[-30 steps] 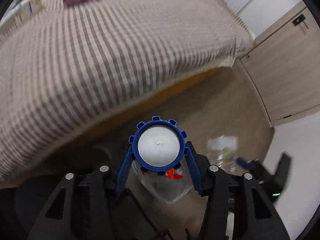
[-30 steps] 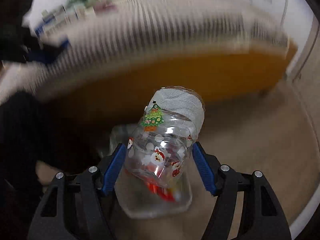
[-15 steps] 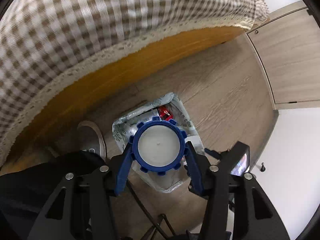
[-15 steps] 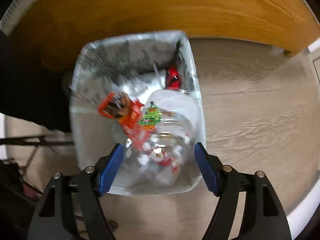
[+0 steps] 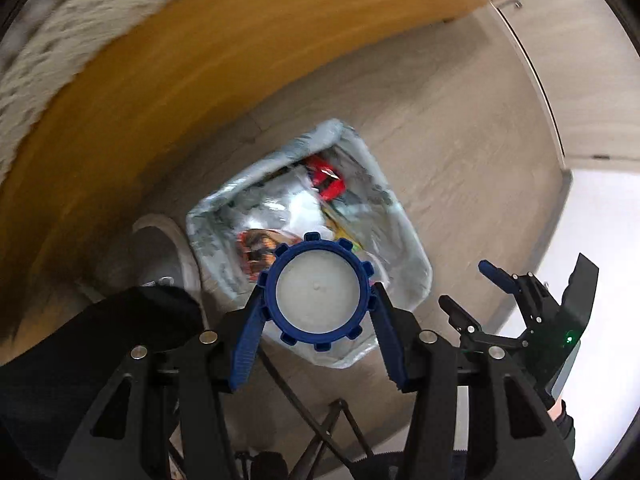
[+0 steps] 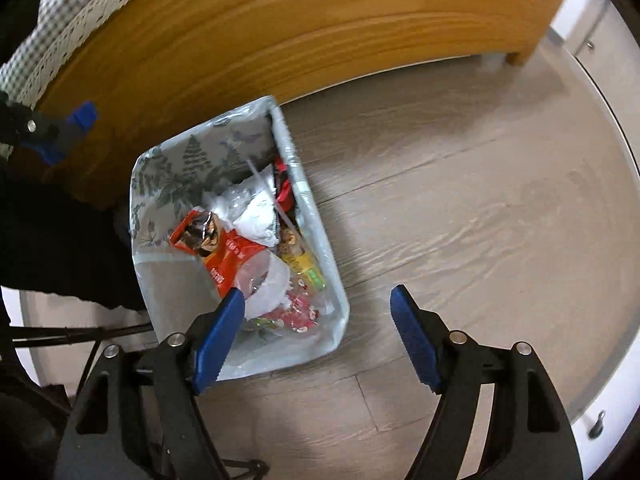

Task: Collect trash
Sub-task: 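Carry the bottle and blue cap into the bin while both tools open to release, then raise both tools from the bin back toward the bed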

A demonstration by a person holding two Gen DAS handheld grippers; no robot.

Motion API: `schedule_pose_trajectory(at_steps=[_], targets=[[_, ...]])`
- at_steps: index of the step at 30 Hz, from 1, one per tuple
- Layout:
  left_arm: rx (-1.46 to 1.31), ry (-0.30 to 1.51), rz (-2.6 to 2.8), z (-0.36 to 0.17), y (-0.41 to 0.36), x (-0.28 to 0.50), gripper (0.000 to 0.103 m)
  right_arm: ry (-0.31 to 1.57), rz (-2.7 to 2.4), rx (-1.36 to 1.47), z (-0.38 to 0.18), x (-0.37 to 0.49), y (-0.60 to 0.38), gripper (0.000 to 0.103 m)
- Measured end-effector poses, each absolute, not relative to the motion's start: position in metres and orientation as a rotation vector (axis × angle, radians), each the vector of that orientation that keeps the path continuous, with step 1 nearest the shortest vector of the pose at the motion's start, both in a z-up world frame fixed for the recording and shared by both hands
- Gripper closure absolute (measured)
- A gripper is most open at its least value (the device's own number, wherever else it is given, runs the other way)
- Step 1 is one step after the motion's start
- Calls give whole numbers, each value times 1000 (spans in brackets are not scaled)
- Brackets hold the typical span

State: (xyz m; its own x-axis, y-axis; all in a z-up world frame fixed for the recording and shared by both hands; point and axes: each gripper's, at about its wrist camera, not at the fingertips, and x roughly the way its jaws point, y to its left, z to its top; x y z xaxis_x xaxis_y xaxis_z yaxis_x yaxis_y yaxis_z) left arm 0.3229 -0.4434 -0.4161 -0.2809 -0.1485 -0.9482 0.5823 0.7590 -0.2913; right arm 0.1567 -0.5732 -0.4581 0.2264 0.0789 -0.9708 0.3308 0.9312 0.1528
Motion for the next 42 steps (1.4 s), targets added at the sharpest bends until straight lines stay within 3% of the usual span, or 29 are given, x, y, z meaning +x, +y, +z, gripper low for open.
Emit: schedule_pose_trajectory(at_steps=[9, 10, 11, 12, 18, 31, 42], targets=[[339, 1787, -839, -456, -489, 309, 51, 1299, -234, 380, -447, 157, -571, 31], [336, 1781, -848, -458, -494, 308, 45, 1299, -233, 388, -447, 157, -570, 31], [334, 1776, -838, -460, -496, 309, 25, 1298, -229, 393, -447, 158, -569, 31], [323, 1771, -821, -463, -496, 310, 20, 1297, -226, 393, -447, 158, -568, 31], [326, 1773, -740, -463, -484, 320, 20, 1322, -228, 392, -451, 159, -568, 31], [314, 1619, -844, -385, -458, 326, 20, 1335, -230, 288, -423, 184, -557, 31], [60, 1175, -826, -225, -337, 399, 20, 1248, -241, 124, -345, 236, -531, 31]])
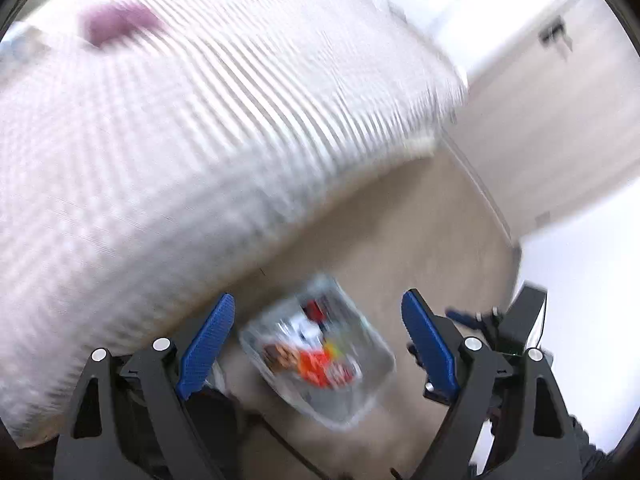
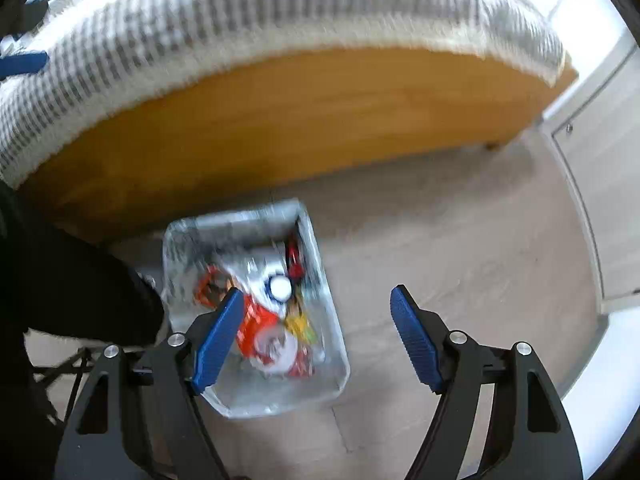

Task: Collect trash
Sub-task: 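Raise both tools from the bin back toward the bed, then grasp the blue box with the left tool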

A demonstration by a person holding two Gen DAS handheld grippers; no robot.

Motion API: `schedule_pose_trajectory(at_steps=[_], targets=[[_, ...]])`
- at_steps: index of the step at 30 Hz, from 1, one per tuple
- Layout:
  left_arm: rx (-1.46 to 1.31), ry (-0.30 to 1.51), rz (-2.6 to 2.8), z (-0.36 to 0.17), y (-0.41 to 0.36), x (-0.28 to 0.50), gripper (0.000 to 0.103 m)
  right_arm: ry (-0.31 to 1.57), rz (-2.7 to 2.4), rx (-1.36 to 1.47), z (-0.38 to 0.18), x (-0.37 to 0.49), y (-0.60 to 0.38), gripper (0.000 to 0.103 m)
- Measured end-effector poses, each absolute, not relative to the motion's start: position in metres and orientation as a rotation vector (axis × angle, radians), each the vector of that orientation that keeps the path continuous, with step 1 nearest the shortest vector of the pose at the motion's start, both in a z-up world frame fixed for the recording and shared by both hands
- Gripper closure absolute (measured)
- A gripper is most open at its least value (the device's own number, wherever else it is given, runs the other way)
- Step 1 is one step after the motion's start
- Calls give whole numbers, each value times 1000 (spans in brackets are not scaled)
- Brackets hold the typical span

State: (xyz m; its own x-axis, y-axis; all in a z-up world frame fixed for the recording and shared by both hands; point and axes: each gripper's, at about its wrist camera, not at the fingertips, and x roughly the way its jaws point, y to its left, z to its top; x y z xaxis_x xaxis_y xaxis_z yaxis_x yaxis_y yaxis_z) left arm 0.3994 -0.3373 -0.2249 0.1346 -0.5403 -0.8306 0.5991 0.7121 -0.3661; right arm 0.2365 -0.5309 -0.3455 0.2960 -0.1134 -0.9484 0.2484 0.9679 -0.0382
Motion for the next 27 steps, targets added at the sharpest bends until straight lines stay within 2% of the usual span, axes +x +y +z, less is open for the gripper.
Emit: schedule_pose_trajectory(at_steps=[8, 12, 16, 20, 27], targets=[[-26, 721, -576, -126, -161, 482, 20, 1163, -125, 105, -290, 301, -481, 31], [16, 588, -436, -115, -73, 529, 12, 1126, -58, 176, -268, 326, -463, 31], [239, 449, -321, -126, -21, 576, 8, 1081, -37, 218, -245, 355, -450, 31], [308, 440, -340, -142, 3, 623, 8, 1032, -24, 224, -223, 386, -437, 31], [147, 516, -419, -158, 24, 699, 8, 1044, -2, 147, -219, 432, -402, 31]])
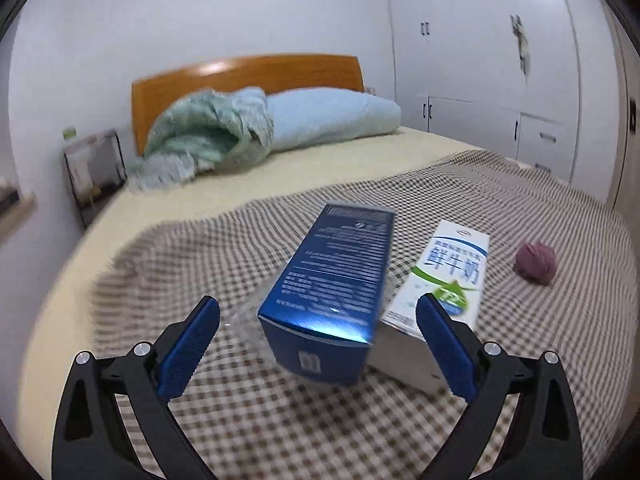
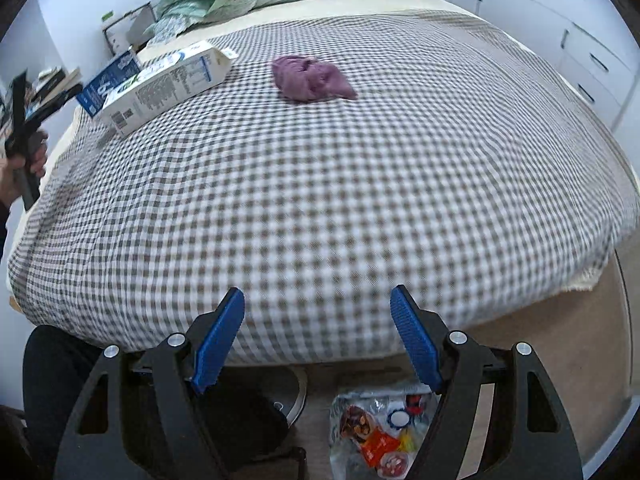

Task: Collect trash
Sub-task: 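Grasp the blue box with the left tool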

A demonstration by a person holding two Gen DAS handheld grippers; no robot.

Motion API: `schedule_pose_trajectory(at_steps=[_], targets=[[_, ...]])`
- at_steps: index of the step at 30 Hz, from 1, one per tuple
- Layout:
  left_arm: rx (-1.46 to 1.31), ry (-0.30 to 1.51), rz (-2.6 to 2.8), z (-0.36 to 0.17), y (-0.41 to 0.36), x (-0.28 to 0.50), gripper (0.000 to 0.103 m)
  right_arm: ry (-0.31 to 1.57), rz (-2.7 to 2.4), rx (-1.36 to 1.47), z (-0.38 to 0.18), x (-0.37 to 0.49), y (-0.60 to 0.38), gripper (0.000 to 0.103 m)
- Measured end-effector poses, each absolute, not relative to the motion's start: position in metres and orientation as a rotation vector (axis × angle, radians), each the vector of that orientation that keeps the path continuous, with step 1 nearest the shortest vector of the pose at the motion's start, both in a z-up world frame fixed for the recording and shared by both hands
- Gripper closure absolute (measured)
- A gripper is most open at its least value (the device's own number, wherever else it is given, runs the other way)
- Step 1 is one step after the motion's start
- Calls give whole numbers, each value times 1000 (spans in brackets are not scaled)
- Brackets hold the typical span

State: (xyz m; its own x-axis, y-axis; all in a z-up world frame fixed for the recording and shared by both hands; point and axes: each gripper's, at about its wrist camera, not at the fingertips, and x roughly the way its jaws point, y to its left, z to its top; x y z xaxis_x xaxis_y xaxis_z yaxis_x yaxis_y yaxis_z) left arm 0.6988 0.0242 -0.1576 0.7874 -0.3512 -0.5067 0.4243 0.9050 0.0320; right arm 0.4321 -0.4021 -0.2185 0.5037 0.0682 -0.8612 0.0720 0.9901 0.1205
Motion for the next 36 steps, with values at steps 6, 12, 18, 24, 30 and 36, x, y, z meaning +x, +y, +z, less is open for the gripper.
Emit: schedule_pose_trajectory(at_steps=[6, 12, 18, 24, 30, 36], targets=[[40, 533, -531, -174, 32, 706, 40, 1076, 30, 107, -232, 459, -377, 31], [-165, 463, -440, -152, 65, 672, 42, 1085, 60, 99, -240, 475, -357, 31], [-512, 385, -103, -115, 118, 621, 42, 1053, 88, 77, -227, 483, -341, 31], [-683, 393, 138, -125, 139, 588, 43, 1002, 149, 29, -202, 488, -309, 31], [-807, 444, 228, -173, 150, 575, 43, 1000, 203, 27, -195, 507, -280, 31], [-772, 491, 178, -191, 148, 588, 43, 915, 171, 103, -163, 585, -240, 31]])
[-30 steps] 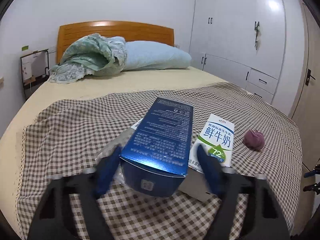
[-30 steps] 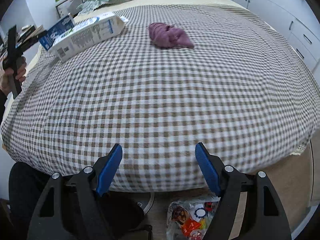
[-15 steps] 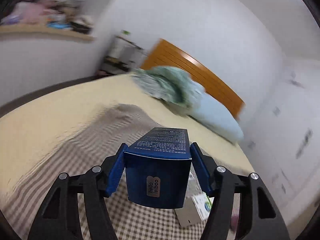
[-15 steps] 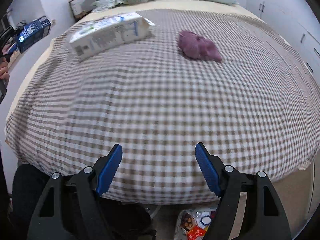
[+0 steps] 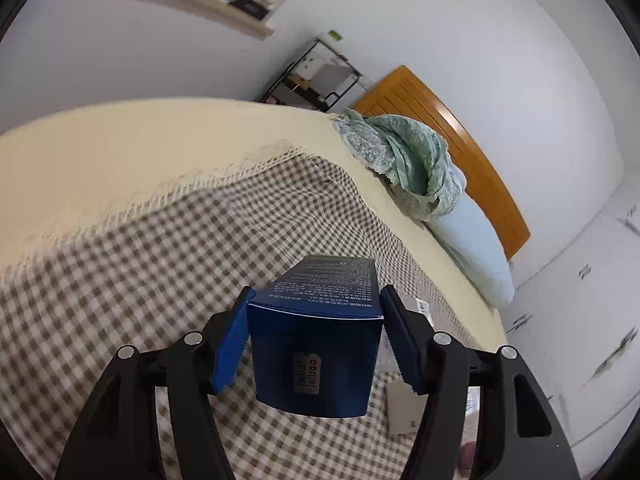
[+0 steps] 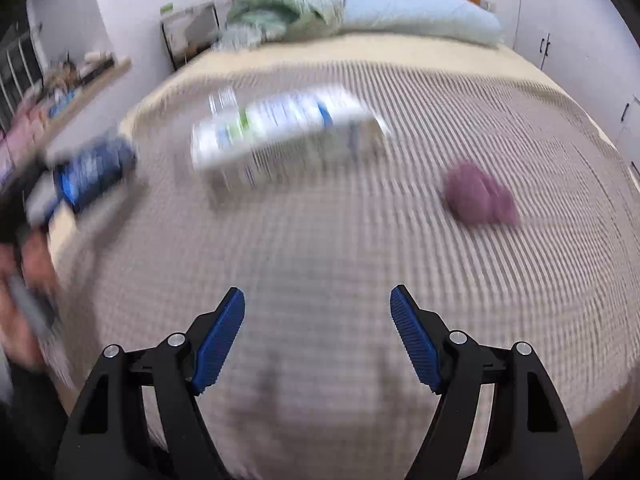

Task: Collect trash
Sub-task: 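Grasp the white milk carton with the right tool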

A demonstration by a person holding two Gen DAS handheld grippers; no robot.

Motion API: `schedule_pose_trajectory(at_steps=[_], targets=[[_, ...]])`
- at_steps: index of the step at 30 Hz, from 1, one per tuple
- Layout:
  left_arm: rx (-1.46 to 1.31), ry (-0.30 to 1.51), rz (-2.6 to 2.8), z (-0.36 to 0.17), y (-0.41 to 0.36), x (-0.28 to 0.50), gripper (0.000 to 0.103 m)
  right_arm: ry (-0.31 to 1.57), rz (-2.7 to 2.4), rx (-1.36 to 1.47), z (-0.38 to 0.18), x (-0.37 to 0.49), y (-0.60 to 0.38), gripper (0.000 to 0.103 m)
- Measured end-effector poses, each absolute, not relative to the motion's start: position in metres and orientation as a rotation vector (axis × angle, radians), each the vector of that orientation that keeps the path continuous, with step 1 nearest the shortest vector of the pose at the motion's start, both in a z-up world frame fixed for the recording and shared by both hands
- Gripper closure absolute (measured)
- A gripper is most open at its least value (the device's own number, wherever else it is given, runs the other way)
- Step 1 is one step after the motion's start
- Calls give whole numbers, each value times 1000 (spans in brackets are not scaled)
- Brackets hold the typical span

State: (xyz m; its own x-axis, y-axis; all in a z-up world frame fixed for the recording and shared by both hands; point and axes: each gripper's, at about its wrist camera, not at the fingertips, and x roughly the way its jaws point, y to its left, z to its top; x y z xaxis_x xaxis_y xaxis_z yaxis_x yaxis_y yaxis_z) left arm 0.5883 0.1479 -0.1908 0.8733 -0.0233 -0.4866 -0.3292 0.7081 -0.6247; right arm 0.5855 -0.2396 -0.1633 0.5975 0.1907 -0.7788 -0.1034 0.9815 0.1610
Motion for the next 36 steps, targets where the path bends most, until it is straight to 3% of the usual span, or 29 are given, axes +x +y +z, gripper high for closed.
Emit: schedule_pose_trajectory(at_steps=[3, 6, 8, 10, 11, 13, 17, 20, 23, 24, 25, 27, 36], targets=[[-757, 444, 214, -193, 155, 586, 43, 882, 255, 115, -140, 648, -202, 31], [-798, 455, 225, -202, 172, 586, 43, 898, 379, -82, -132, 703, -131, 31], [-775, 485, 236, -205, 176, 589, 42, 897, 397, -283, -139, 728, -80, 48], [-749, 506, 263, -209, 178, 591, 42, 917, 405, -410, -153, 747, -48, 72], [-756, 510, 262, -211, 181, 591, 42, 931, 392, -467, -162, 756, -37, 75], [-774, 505, 251, -213, 184, 591, 42, 962, 355, -512, -179, 767, -35, 92], [-704, 509, 218, -210, 182, 596, 42, 990, 413, -496, -182, 731, -66, 99], [-681, 514, 186, -208, 175, 599, 42, 979, 466, -653, -180, 682, -92, 99], [-676, 514, 153, -205, 169, 599, 42, 1014, 376, -718, -165, 662, -128, 98], [-676, 512, 153, -204, 168, 599, 42, 1022, 358, -705, -162, 659, -137, 91], [-678, 512, 151, -203, 167, 599, 42, 1020, 346, -679, -156, 654, -146, 64], [-678, 519, 145, -204, 165, 600, 42, 964, 323, -596, -143, 637, -161, 28], [-663, 528, 157, -205, 163, 599, 42, 860, 77, -52, -156, 627, -214, 27]])
